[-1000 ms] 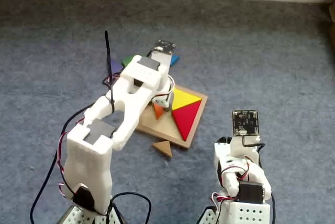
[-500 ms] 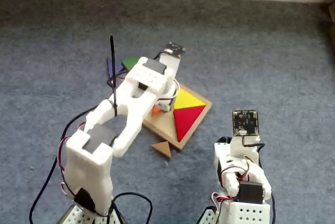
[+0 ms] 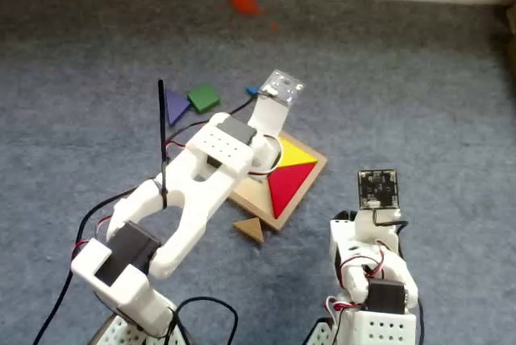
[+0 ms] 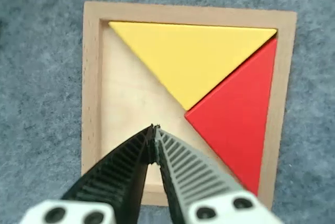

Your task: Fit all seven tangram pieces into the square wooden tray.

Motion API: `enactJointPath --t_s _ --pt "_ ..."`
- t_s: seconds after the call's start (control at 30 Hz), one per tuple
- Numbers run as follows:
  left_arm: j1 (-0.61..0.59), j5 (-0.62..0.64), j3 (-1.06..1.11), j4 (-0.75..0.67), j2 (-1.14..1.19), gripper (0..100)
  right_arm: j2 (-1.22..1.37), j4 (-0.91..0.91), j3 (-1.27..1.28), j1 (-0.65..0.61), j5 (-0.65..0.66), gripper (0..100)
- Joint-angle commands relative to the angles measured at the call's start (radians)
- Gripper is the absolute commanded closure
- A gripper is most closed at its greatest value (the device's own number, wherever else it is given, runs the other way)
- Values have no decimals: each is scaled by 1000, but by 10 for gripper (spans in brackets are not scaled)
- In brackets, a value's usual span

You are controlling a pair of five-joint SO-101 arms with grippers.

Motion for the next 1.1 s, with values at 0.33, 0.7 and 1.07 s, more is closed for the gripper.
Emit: enactJointPath --t_s 0.33,0.7,1.07 --pt "-58 -20 -5 32 -174 853 -8 -19 142 19 -2 954" --pt "-410 -20 -99 40 -228 791 -8 -19 142 19 -2 954" --pt "-450 -35 -476 44 262 711 -8 -19 142 19 -2 954"
